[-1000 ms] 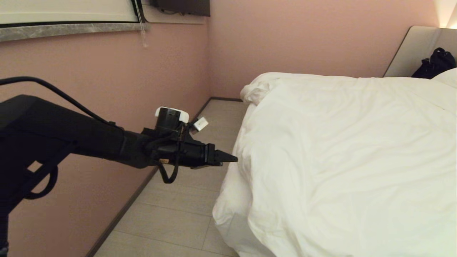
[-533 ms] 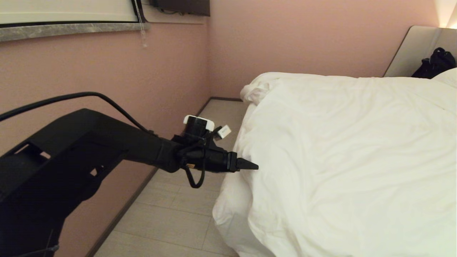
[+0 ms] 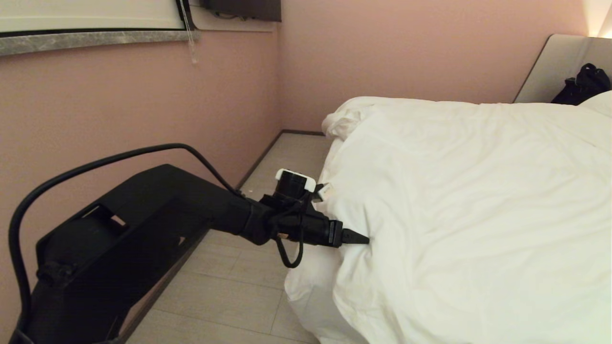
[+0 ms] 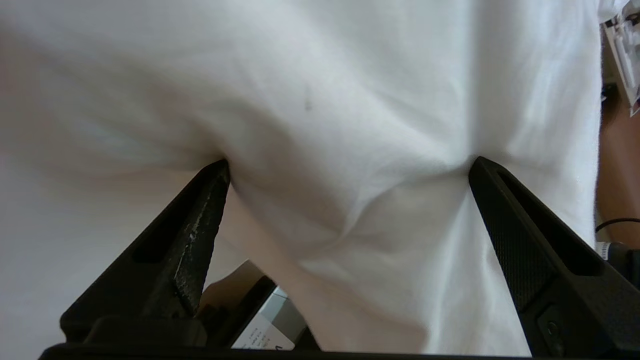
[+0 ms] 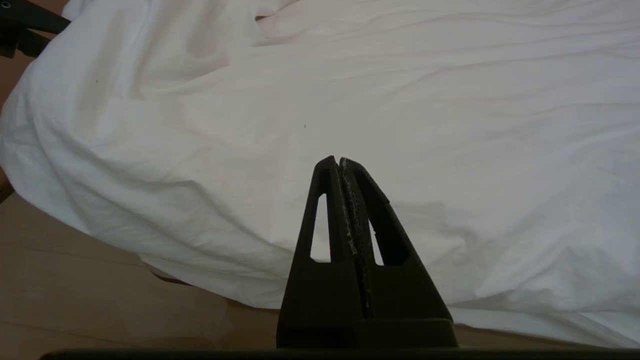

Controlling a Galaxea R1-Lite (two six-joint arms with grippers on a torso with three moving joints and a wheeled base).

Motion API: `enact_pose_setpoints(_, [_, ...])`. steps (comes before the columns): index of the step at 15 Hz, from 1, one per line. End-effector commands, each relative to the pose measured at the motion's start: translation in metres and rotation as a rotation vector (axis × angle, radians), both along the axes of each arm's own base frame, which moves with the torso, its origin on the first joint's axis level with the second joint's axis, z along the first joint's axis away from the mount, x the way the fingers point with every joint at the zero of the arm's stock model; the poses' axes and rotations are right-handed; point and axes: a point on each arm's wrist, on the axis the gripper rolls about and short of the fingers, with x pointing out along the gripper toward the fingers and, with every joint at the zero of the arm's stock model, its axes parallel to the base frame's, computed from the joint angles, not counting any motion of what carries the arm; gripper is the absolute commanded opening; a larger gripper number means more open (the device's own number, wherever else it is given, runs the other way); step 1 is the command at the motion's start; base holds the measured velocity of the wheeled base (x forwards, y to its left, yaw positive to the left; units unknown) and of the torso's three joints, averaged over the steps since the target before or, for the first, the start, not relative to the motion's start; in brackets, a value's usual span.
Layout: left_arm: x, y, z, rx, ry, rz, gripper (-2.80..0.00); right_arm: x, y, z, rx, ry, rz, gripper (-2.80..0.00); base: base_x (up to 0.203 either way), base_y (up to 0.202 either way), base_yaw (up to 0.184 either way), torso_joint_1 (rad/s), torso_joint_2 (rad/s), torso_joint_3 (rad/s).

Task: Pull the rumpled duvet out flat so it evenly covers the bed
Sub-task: Flatten the corners of the folded blanket

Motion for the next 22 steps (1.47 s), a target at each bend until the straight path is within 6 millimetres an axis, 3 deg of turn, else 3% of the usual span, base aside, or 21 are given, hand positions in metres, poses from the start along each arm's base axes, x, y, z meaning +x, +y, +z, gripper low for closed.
enact_pose_setpoints(1, [-0.001, -0.005, 0.0, -0.003, -0.002, -0.009, 0.0, 0.0, 0.0, 0.0, -0.001, 0.001, 0.0, -2.8, 0.0, 0.0, 0.0, 0.0, 0.0, 0.0])
enact_pose_setpoints(6, [-0.002, -0.004, 0.004, -0.007, -0.01, -0.008, 0.0, 0.0, 0.0, 0.0, -0.001, 0.002, 0.0, -2.8, 0.0, 0.0, 0.0, 0.0, 0.0, 0.0])
enact_pose_setpoints(7, [-0.002, -0.004, 0.005, -0.008, -0.012, -0.007, -2.8, 0.0, 0.0, 0.0, -0.001, 0.003, 0.0, -2.8, 0.0, 0.0, 0.0, 0.0, 0.0, 0.0])
enact_pose_setpoints(12, [-0.004, -0.005, 0.01, -0.012, -0.023, -0.004, -2.8, 0.0, 0.0, 0.0, -0.001, 0.001, 0.0, -2.8, 0.0, 0.0, 0.0, 0.0, 0.0, 0.0])
enact_pose_setpoints(15, [-0.009, -0.005, 0.025, -0.027, -0.033, -0.008, -2.8, 0.0, 0.0, 0.0, -0.001, 0.001, 0.0, -2.8, 0.0, 0.0, 0.0, 0.0, 0.0, 0.0])
enact_pose_setpoints(19, [-0.029, -0.018, 0.05, -0.058, -0.047, -0.039, -2.8, 0.0, 0.0, 0.0, -0.001, 0.001, 0.0, -2.8, 0.0, 0.0, 0.0, 0.0, 0.0, 0.0])
enact_pose_setpoints(22, [-0.053, -0.046, 0.073, -0.105, -0.052, -0.084, -2.8, 0.0, 0.0, 0.0, -0.001, 0.002, 0.0, -2.8, 0.0, 0.0, 0.0, 0.0, 0.0, 0.0])
